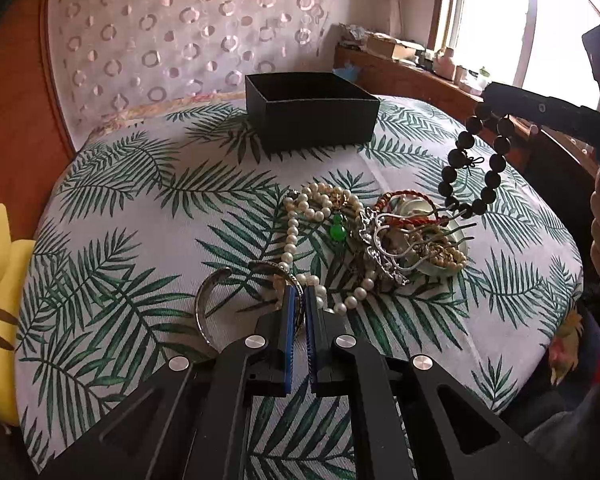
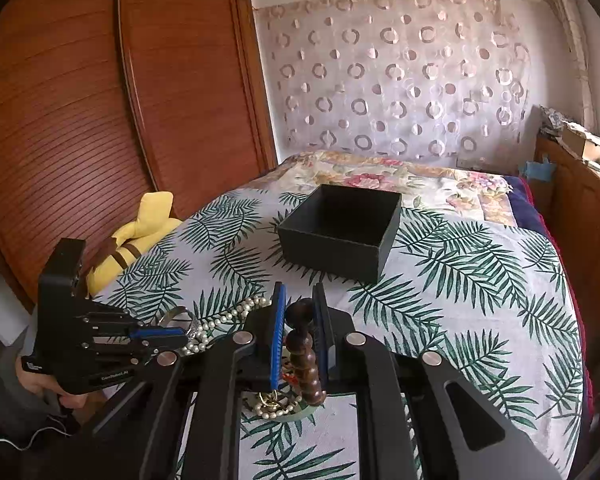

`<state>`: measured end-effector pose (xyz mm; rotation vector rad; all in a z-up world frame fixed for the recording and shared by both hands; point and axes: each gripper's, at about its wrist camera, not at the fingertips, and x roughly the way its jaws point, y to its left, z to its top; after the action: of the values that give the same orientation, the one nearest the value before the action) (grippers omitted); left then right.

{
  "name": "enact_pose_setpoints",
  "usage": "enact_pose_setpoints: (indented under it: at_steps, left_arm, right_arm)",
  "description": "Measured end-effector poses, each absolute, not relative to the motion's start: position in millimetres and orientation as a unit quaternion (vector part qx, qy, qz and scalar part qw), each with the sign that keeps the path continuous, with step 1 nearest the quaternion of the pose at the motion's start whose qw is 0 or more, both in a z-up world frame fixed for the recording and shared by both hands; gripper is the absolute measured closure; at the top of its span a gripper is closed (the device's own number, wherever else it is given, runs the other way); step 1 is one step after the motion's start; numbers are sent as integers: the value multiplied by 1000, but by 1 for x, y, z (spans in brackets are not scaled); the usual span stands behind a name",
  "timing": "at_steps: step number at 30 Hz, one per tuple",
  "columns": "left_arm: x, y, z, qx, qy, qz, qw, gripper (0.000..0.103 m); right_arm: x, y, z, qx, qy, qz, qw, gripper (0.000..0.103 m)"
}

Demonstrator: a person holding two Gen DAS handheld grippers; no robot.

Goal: Organize jewelry

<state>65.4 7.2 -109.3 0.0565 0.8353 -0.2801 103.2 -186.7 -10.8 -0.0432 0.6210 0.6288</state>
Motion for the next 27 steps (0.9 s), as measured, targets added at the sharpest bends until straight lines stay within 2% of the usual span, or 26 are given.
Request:
enact_pose_setpoints:
  at_steps: [7,10,19,27]
  left_arm:
    - [65,9,-115,29,408,-132,903,93]
    - [63,9,-112,29,403,-135,905,99]
    - [49,17,-75,5,353,-147,924,99]
    - [80,12,-46,3,326,-158,932,99]
  right_arm:
    - [100,-184,-7,-26,296,308,904,88]
    - [100,-184,-7,-27,296,308,904,88]
    - [107,-184,-6,-28,298,307,903,88]
    - [132,-181,10,-32,281,317,905,88]
